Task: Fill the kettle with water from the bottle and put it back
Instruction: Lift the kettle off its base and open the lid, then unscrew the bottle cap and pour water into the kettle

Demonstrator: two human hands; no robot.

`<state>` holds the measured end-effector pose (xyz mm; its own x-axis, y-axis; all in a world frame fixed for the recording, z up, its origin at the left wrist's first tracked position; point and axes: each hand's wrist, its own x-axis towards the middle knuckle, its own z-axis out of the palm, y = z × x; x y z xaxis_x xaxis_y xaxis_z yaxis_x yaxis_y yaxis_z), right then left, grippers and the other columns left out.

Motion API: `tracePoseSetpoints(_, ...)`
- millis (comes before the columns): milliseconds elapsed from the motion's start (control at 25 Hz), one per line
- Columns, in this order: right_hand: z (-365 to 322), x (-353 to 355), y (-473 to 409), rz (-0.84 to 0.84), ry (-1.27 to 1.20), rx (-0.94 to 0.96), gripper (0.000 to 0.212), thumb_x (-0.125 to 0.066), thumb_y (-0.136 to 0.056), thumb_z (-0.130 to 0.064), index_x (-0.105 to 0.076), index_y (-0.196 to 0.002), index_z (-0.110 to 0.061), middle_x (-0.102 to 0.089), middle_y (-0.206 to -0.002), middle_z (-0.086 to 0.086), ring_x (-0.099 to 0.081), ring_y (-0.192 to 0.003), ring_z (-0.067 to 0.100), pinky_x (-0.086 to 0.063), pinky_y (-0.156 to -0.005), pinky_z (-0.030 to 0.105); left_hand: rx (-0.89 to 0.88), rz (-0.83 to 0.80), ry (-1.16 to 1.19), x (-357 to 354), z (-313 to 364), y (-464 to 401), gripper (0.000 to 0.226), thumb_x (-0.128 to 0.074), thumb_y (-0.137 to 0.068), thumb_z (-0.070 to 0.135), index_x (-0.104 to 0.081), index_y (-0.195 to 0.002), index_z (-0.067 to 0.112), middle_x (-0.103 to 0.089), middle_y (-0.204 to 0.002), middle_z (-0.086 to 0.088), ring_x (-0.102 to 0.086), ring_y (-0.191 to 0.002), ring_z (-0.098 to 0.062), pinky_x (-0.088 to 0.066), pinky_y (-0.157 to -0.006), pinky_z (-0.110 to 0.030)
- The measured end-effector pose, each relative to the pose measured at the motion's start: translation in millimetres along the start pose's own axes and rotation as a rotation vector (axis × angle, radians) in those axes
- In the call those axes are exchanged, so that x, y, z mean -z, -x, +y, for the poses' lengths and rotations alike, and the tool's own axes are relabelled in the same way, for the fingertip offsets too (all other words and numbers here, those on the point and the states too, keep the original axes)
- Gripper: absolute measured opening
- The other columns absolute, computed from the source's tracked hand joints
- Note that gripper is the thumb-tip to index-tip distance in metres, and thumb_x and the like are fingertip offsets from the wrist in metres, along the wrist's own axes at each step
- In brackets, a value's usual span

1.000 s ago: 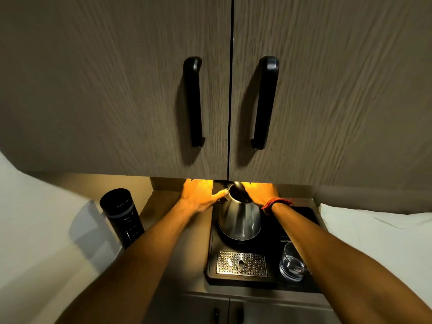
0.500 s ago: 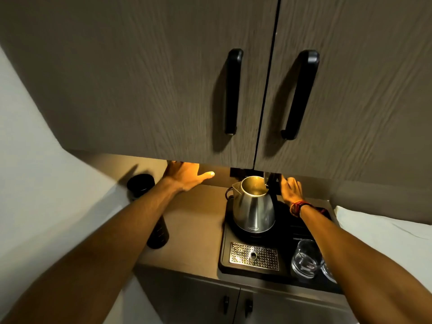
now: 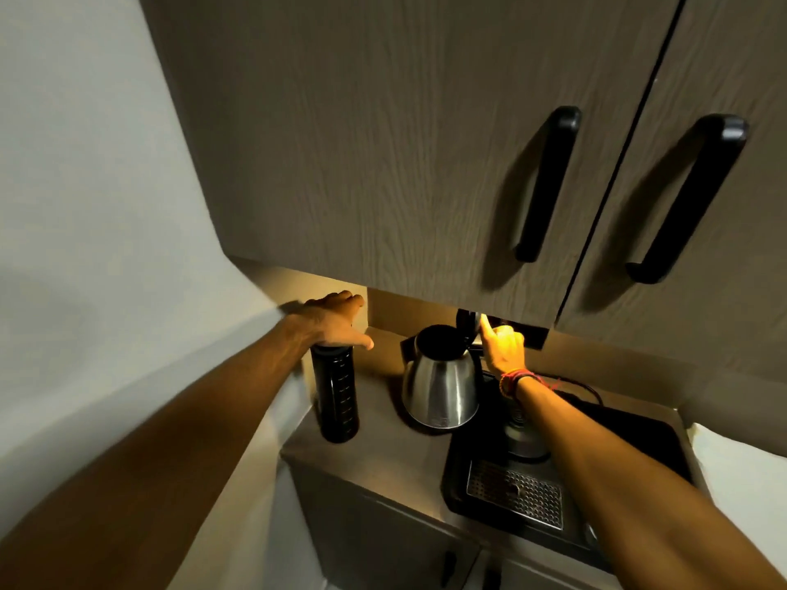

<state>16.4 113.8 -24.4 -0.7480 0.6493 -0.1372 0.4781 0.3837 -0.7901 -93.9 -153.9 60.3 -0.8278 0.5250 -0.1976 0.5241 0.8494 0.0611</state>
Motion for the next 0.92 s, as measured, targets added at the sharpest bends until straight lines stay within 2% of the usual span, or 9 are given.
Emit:
tracePoseSetpoints(80,-3.9,-30.9,-17.2,-0.026,-0.029,0.117,0.065,-0.044,-0.081,-0.062,-0.045,-0.055,-0.003,-0.039,-0.058,0.013,-0.030,-0.056,0.029,-0.028,-0.058,0.036,-0.025,-0.007,0.019,-0.7,-10.0,2.6,0.087,-0.069,-0.082,0.053,-0.027,-0.151,0.025,-0.032,-0.156,0.001,-0.038,-0.138,-0.025,-0.036,-0.104,-0.049)
tracePoseSetpoints(160,-17.2,-46.0,-6.5,-0.008,-0.050,0.121,0.069,-0.045,-0.095,-0.050,-0.052,-0.065,0.012,-0.038,-0.060,0.025,-0.027,-0.061,0.038,-0.023,-0.054,0.037,-0.045,-0.016,0.004,-3.9,-19.1,4.7,0.084,-0.072,-0.079,0.048,-0.029,-0.149,0.028,-0.037,-0.150,0.003,-0.041,-0.134,-0.024,-0.039,-0.104,-0.050)
tracePoseSetpoints(320,-8.7,-72.4,-10.8,-0.013,-0.018,0.146,0.067,-0.043,-0.094,-0.053,-0.065,-0.082,0.009,-0.045,-0.059,0.009,-0.052,-0.070,0.036,-0.034,-0.063,0.037,-0.100,0.008,0.022,-6.9,-32.2,8.8,0.072,-0.071,-0.083,0.040,-0.036,-0.144,0.024,-0.044,-0.139,-0.002,-0.045,-0.128,-0.025,-0.038,-0.098,-0.043)
tracePoseSetpoints(440,-2.2,-82.3,-21.5,-0.031,-0.014,0.130,0.063,-0.040,-0.095,-0.053,-0.061,-0.077,0.003,-0.047,-0.060,0.009,-0.047,-0.067,0.029,-0.036,-0.066,0.039,-0.063,0.051,-0.100,-7.9,-32.5,9.6,0.067,-0.059,-0.086,0.060,-0.038,-0.138,0.022,-0.050,-0.133,-0.006,-0.051,-0.122,-0.030,-0.039,-0.099,-0.047)
tracePoseSetpoints(560,4.9,-75.6,-28.9,-0.134,0.150,0.268,0.045,-0.033,-0.100,-0.041,-0.059,-0.089,-0.006,-0.045,-0.064,0.009,-0.046,-0.072,0.027,-0.036,-0.071,0.038,0.051,0.131,-0.175,-10.2,-31.0,4.0,0.085,-0.041,-0.083,0.080,-0.036,-0.139,0.016,-0.051,-0.138,-0.014,-0.054,-0.121,-0.035,-0.046,-0.098,-0.050)
tracePoseSetpoints(640,6.2,-69.4,-29.9,-0.129,0.270,0.375,0.042,-0.031,-0.100,-0.038,-0.058,-0.104,-0.006,-0.054,-0.084,0.019,-0.050,-0.085,0.033,-0.041,-0.077,0.043,0.056,0.080,-0.167,-9.7,-31.7,2.4,0.092,-0.042,-0.080,0.084,-0.032,-0.143,0.017,-0.047,-0.144,-0.012,-0.050,-0.127,-0.035,-0.043,-0.102,-0.050)
tracePoseSetpoints(760,10.8,-64.1,-34.8,-0.042,0.371,0.409,0.061,-0.029,-0.095,-0.052,-0.053,-0.128,-0.007,-0.052,-0.133,0.019,-0.046,-0.125,0.035,-0.036,-0.106,0.049,0.087,0.091,-0.193,-5.0,-31.1,0.6,0.083,-0.053,-0.081,0.075,-0.037,-0.140,0.019,-0.050,-0.141,-0.007,-0.053,-0.123,-0.032,-0.043,-0.100,-0.048)
tracePoseSetpoints(840,9.7,-63.0,-37.8,-0.014,0.500,0.444,0.065,-0.027,-0.097,-0.052,-0.040,-0.144,-0.009,-0.034,-0.155,0.014,-0.026,-0.146,0.031,-0.017,-0.118,0.052,0.136,0.295,-0.224,-0.7,-22.4,1.5,0.079,-0.052,-0.084,0.072,-0.040,-0.137,0.016,-0.051,-0.139,-0.009,-0.055,-0.120,-0.032,-0.044,-0.099,-0.050)
tracePoseSetpoints(920,5.4,-62.4,-40.7,-0.022,0.585,0.470,0.065,-0.023,-0.098,-0.051,-0.031,-0.149,-0.012,-0.021,-0.161,0.011,-0.013,-0.151,0.030,-0.009,-0.120,0.054,-0.035,0.529,-0.264,-9.1,-6.9,5.9,0.075,-0.044,-0.088,0.072,-0.043,-0.133,0.012,-0.054,-0.131,-0.012,-0.061,-0.107,-0.030,-0.052,-0.085,-0.043)
